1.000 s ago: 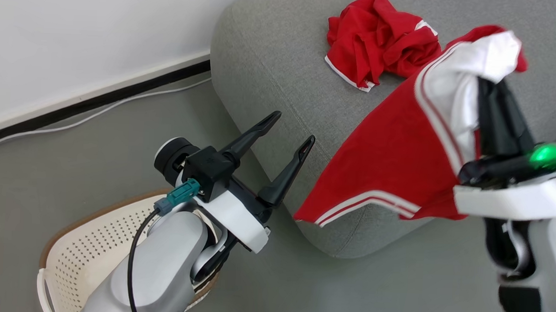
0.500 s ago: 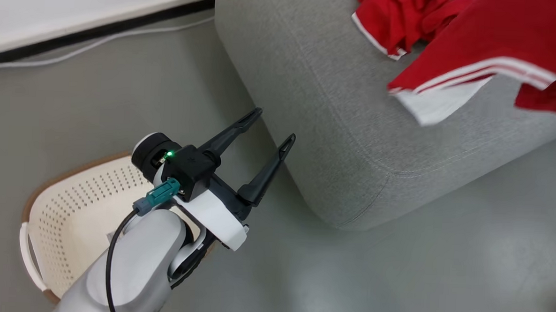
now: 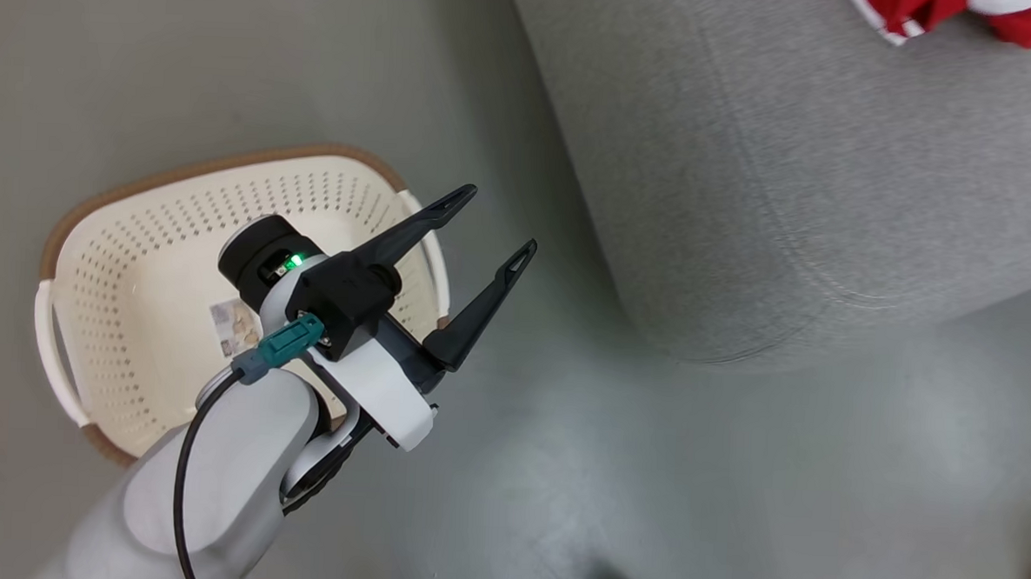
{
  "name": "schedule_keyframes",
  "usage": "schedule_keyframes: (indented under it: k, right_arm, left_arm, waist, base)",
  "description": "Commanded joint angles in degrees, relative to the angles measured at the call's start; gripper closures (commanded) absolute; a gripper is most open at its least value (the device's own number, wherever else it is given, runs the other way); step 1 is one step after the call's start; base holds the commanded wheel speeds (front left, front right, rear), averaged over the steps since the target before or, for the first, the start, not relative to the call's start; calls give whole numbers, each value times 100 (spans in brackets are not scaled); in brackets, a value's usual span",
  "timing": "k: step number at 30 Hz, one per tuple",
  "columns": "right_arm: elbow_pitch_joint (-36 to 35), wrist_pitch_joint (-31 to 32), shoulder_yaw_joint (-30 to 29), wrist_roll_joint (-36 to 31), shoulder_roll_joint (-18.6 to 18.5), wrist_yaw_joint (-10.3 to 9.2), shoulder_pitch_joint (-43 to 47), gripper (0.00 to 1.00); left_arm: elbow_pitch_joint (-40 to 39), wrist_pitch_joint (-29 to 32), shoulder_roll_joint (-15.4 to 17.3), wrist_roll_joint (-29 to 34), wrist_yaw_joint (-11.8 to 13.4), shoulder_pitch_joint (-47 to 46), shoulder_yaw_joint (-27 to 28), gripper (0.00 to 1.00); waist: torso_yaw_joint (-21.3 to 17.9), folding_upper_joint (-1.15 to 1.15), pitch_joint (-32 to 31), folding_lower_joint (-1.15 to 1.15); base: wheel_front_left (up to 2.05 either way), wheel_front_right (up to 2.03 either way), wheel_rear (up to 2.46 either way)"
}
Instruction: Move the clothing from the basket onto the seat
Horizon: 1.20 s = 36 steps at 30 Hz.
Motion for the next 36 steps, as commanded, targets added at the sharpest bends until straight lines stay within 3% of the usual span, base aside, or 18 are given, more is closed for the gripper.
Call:
schedule_keyframes:
  k: [1, 9, 20, 28, 34, 35, 36]
  right_arm:
    - [40, -33, -184, -53, -135, 7, -338, 100]
    - [810, 0, -1249, -990, -210, 7, -1442, 100]
    - [1628, 77, -2814, -2065, 535, 7, -1109, 100]
    - [2729, 113, -3076, -1846, 681, 7, -491, 100]
    - [2984, 18, -2987, -1615, 625, 7, -154, 100]
    - [3003, 5, -2969, -1545, 627, 7, -121, 88]
    - [3014, -6, -2937, -1486, 624, 7, -91, 3]
  left_arm:
    - [-205, 15, 101, 46, -23, -213, 111, 0]
    - [-287, 1, 233, 6, -23, -299, -181, 0]
    - [-129, -125, 320, 2, -23, -417, -346, 0]
    - [-53, -199, 383, 5, -23, -465, -354, 0]
    - [-37, -241, 340, -8, -16, -541, -278, 0]
    - [-33, -249, 336, -6, -16, -554, -261, 0]
    - [-28, -255, 327, -8, -16, -562, -251, 0]
  waist:
    - [295, 0, 329, 0]
    - [767, 0, 918, 0]
    - [1051, 0, 1469, 0]
    - [1047, 0, 1503, 0]
    - [1092, 0, 1398, 0]
    - [1100, 0, 1369, 0]
    - [1112, 0, 1340, 0]
  base:
    - [0, 0, 0]
    - [0, 0, 0]
    - [0, 0, 0]
    - [0, 0, 0]
    - [0, 0, 0]
    - [0, 0, 0]
    - [0, 0, 0]
